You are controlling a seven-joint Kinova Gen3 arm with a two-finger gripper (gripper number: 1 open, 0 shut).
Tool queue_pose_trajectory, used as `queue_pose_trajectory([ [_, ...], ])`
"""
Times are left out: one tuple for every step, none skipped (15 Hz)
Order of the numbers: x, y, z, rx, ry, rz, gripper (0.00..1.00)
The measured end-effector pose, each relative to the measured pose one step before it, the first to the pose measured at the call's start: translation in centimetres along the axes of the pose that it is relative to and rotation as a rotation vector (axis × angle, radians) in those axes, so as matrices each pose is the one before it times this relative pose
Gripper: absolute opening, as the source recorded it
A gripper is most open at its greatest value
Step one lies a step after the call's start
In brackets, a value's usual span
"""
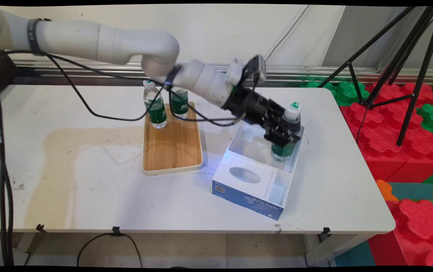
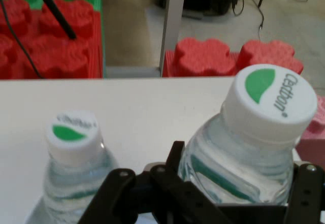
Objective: Place the picked object on the tray
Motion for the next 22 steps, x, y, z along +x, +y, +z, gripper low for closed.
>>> queue_pose_trajectory([
  [0.816, 0.070, -0.758, 0.00302, 0.01046, 0.00149, 0.00],
  [0.567, 0.084, -0.556, 0.00029, 0.00682, -0.00034, 0.00],
  [0.890, 0.160, -0.852, 0.00054, 0.00901, 0.00069, 0.00],
  [0.614, 0.137, -0.652, 0.00167, 0.00579, 0.00057, 0.00],
  [0.871, 0.222, -0.960, 0.00276, 0.00708, 0.00125, 0.00],
  [0.932, 0.301, -1.229, 0.00613, 0.00536, 0.00157, 0.00],
  [1.030, 0.348, -1.471, 0.01386, 0.00346, -0.00068, 0.00],
  [0.635, 0.223, -0.952, 0.01188, 0.00095, -0.00117, 0.00],
  [0.820, 0.349, -1.431, 0.02248, 0.00068, -0.00635, 0.00],
  [0.715, 0.313, -1.448, 0.02745, -0.00062, -0.00923, 0.00],
  [0.515, 0.321, -1.274, 0.02619, -0.00258, -0.00844, 0.00],
  [0.449, 0.398, -1.539, 0.03682, -0.00333, -0.00983, 0.00],
  [0.209, 0.334, -1.533, 0.03628, -0.00690, -0.01355, 0.00],
  [-0.052, 0.318, -1.483, 0.03429, -0.01161, -0.01632, 0.00],
  [-0.165, 0.194, -0.807, 0.01822, -0.00857, -0.00952, 0.00],
  [-0.287, 0.321, -1.180, 0.02598, -0.01281, -0.01364, 0.00],
  [-0.399, 0.307, -1.128, 0.02556, -0.01376, -0.01473, 0.00],
  [-0.562, 0.330, -1.181, 0.02849, -0.01662, -0.01971, 0.00],
  [-0.609, 0.211, -0.896, 0.02404, -0.01520, -0.01985, 0.00],
  [-0.921, 0.163, -1.070, 0.02891, -0.01580, -0.02502, 0.00],
  [-0.551, 0.075, -0.518, 0.01442, -0.00915, -0.01296, 0.00],
  [-0.813, 0.086, -0.724, 0.01966, -0.01079, -0.01776, 0.00],
])
